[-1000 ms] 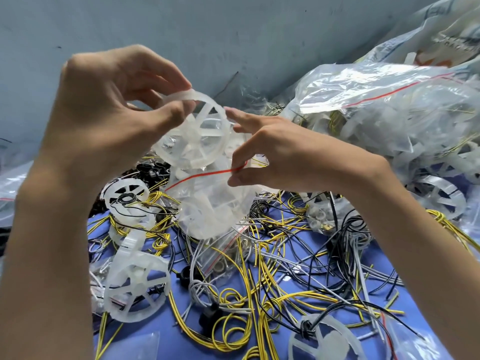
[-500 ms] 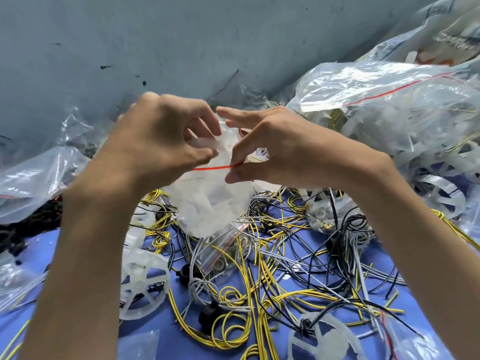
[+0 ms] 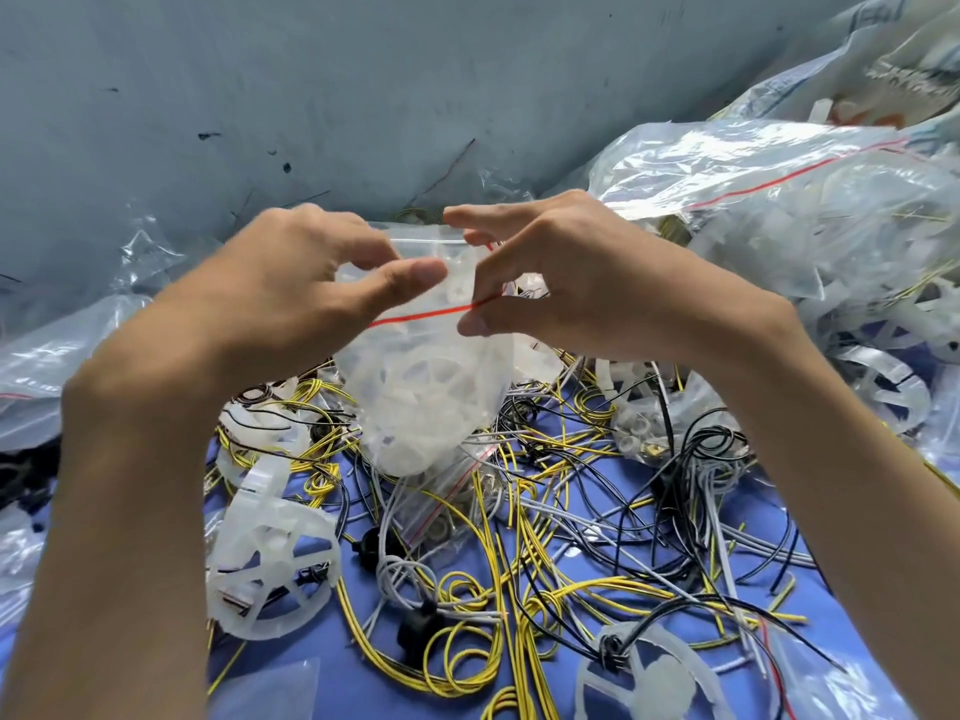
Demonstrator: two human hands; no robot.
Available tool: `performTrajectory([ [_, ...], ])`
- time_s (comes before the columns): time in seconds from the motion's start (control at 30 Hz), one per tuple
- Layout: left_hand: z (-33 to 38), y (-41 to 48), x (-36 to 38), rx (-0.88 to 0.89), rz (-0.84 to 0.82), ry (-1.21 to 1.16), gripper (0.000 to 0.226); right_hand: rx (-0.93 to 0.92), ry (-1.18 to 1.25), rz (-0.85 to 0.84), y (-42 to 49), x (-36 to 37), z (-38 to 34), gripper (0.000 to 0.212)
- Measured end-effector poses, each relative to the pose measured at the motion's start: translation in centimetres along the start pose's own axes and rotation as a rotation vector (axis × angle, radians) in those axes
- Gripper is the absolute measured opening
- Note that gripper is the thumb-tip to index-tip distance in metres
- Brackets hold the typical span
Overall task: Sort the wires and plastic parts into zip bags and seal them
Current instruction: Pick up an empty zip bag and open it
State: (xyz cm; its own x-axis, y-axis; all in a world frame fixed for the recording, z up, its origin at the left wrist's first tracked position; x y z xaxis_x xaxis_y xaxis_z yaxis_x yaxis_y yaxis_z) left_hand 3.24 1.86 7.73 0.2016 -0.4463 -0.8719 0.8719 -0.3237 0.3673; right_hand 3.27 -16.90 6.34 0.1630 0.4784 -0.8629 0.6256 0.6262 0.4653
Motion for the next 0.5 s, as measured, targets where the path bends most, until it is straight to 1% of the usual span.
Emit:
performTrajectory([
  [0.1,-0.34,-0.33,0.03,-0.075,-0.167,0.042,0.058,0.014,-0.009,0.03,0.01,-0.02,0.29,0.02],
  [0.13,-0.35,-0.47,0.12,-0.098,-0.21,0.064,0.053,0.025,-0.019,0.041,0.0,-0.01,0.4,0.02],
  [0.2,-0.39,-0.58,0.45,-0.093,-0.24,0.095,0.032,0.041,-0.04,0.056,0.02,0.02,0.55,0.021],
  [0.23,-0.44,-0.52,0.63,-0.08,-0.234,0.098,0.02,0.045,-0.049,0.06,0.07,0.05,0.57,0.022],
  [0.27,-0.45,-0.44,0.74,-0.064,-0.218,0.094,0.014,0.049,-0.056,0.065,0.11,0.07,0.58,0.022],
  [0.4,-0.61,-0.2,0.68,-0.014,-0.117,0.019,0.017,0.065,-0.079,0.121,0.14,-0.2,0.57,0.018],
  [0.43,-0.59,-0.16,0.57,0.005,-0.081,-0.003,0.016,0.077,-0.084,0.126,0.12,-0.27,0.64,0.018],
  [0.5,-0.45,-0.19,0.39,0.041,-0.007,-0.023,0.013,0.118,-0.083,0.122,0.09,-0.35,0.69,0.026],
])
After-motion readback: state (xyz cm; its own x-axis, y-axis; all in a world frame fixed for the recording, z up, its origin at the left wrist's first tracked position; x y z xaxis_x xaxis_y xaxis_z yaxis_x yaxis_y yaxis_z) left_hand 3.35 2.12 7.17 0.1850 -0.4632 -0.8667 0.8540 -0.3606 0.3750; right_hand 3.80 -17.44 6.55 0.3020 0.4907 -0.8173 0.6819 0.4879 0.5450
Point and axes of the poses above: each hand's wrist, its own y-axis towards the middle knuckle, its own x-axis out of the palm, z = x × y, the point moved 2 cm from there along y, towards the middle knuckle, and after that the axes turned 4 degrees about -x, right-handed, at the moved point
